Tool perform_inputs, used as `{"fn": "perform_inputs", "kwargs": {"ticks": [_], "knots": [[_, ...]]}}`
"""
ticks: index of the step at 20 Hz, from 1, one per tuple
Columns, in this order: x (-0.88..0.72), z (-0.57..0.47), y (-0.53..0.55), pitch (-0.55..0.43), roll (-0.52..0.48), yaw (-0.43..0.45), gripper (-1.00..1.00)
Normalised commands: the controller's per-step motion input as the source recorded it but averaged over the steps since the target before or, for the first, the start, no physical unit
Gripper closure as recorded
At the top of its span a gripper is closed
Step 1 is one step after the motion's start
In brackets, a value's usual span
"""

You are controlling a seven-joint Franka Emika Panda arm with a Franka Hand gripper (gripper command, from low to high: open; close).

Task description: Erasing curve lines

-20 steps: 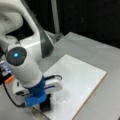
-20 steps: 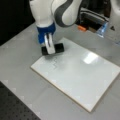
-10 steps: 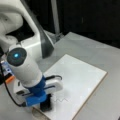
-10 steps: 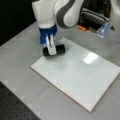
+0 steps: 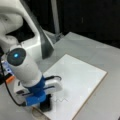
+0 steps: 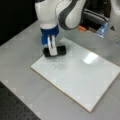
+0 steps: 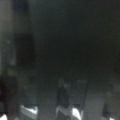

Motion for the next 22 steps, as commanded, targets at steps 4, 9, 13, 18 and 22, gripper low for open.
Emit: {"fn": "perform_inputs", "kwargs": {"ticks": [4, 9, 13, 18, 22], "knots": [[-0.1, -0.18, 0.07, -0.145, 0.013, -0.112, 1.0], [-0.07, -0.16, 0.1, -0.116, 0.0, -0.098, 1.0], [-0.02, -0.16, 0.11, -0.118, 0.006, -0.1, 1.0], [0.01, -0.21, 0.17, -0.113, 0.031, -0.104, 1.0], [0.04, -0.24, 0.2, -0.094, 0.066, -0.113, 1.0]]}}
